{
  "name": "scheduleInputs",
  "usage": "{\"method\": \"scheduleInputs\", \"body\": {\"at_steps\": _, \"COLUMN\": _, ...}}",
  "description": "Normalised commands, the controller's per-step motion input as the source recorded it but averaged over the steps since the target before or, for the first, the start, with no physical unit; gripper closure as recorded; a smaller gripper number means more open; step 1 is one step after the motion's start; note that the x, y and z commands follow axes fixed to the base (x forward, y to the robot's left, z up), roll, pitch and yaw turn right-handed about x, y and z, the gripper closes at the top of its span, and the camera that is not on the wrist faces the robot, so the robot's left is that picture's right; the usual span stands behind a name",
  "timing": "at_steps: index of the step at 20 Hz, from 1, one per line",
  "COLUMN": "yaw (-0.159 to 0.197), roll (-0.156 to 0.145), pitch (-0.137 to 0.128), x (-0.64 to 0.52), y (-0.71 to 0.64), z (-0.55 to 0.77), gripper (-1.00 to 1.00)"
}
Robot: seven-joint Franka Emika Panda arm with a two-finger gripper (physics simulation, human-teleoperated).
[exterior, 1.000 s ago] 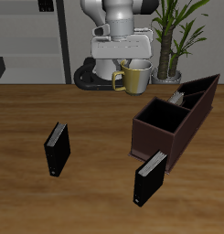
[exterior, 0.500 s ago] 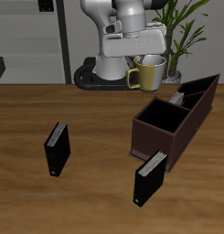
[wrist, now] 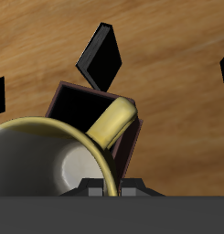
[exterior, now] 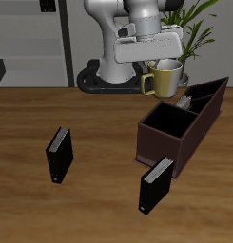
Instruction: Place the yellow book into the left desk caddy's front compartment and place the white-yellow mug into the left desk caddy's right compartment
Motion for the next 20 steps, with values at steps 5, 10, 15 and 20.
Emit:
{"method": "scheduleInputs", "body": {"at_steps": 5, "yaw": 0.036, "roll": 0.017, "pitch": -0.009, "x": 0.19, "y": 0.17, "z": 0.06, "gripper": 1.0}}
{"method": "scheduleInputs", "body": {"at_steps": 10, "yaw": 0.016, "roll": -0.008, "pitch": 0.002, "x": 0.32, "y": 0.18, "z": 0.0, "gripper": 1.0}}
{"method": "scheduleInputs", "body": {"at_steps": 15, "yaw": 0.018, "roll": -0.016, "pitch": 0.003, "x": 0.29, "y": 0.0, "z": 0.0, "gripper": 1.0}}
{"method": "scheduleInputs", "body": {"at_steps": 20, "yaw": -0.014, "roll": -0.014, "pitch": 0.011, "x": 0.13, "y": 0.0, "z": -0.09, "gripper": 1.0}}
